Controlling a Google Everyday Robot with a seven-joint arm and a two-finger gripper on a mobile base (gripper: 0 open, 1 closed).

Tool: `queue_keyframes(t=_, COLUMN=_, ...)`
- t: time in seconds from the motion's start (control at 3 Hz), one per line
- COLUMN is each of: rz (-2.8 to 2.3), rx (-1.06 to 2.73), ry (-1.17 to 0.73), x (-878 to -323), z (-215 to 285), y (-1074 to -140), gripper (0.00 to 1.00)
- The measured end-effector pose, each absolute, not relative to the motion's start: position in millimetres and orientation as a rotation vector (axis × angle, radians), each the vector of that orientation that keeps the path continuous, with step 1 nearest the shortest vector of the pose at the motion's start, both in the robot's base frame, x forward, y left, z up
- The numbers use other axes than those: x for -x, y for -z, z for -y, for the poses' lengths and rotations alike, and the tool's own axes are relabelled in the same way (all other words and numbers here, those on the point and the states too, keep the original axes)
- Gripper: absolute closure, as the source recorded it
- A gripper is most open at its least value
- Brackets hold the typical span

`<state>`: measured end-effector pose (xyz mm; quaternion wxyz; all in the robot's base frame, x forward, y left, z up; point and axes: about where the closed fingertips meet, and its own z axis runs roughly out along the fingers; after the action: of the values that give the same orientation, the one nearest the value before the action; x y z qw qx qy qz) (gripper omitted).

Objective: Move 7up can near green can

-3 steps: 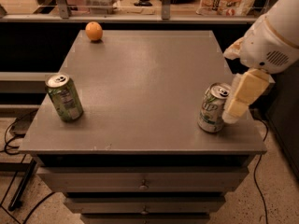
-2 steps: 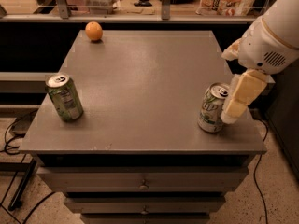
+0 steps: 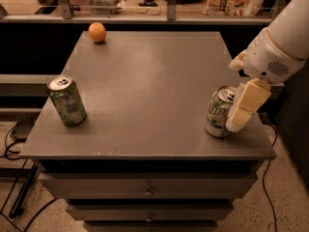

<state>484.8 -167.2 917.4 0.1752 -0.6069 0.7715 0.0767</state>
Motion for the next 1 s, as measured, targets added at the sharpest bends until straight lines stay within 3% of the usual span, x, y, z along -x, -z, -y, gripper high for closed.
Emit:
queue_keyframes(t=0.33, rz=-2.22, rx=1.696, ry=-0.248, x=-486.1, z=173.2, y=-900.4, gripper=0.0)
queue_keyframes(t=0.67, rz=-2.234, rx=1.685, ry=-0.249, x=-484.4, z=172.3, y=-897.4, gripper=0.14)
queue_keyframes(t=1.0, rz=-2.218, rx=1.687, ry=-0.247, x=-483.1, z=165.4, y=-903.0, gripper=0.38)
